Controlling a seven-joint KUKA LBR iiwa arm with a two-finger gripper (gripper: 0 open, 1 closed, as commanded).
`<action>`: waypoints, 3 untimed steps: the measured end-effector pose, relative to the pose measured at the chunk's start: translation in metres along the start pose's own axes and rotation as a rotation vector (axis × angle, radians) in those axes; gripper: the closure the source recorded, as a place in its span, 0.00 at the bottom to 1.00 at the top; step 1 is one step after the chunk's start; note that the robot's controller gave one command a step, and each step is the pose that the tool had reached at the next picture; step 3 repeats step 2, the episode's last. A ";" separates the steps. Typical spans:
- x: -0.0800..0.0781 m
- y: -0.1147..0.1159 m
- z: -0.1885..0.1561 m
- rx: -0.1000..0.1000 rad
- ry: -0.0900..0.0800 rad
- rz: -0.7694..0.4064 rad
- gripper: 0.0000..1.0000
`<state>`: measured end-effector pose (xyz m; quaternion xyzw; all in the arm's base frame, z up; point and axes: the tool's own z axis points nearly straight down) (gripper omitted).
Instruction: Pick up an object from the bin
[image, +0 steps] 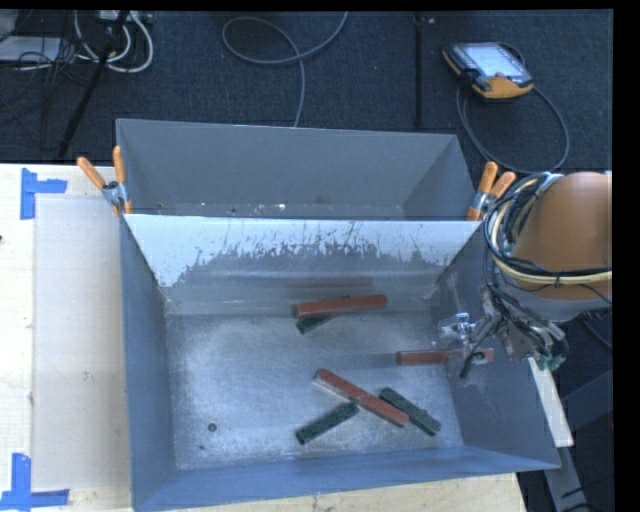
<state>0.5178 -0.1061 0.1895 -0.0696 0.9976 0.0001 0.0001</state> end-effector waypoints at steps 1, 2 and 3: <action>0.000 0.000 0.000 0.000 0.000 -0.001 1.00; -0.001 -0.005 -0.033 -0.003 0.005 -0.067 1.00; -0.001 -0.005 -0.033 -0.003 0.005 -0.067 1.00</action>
Offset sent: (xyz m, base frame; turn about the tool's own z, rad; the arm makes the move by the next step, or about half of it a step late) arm 0.0093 -0.0218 0.1281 -0.2313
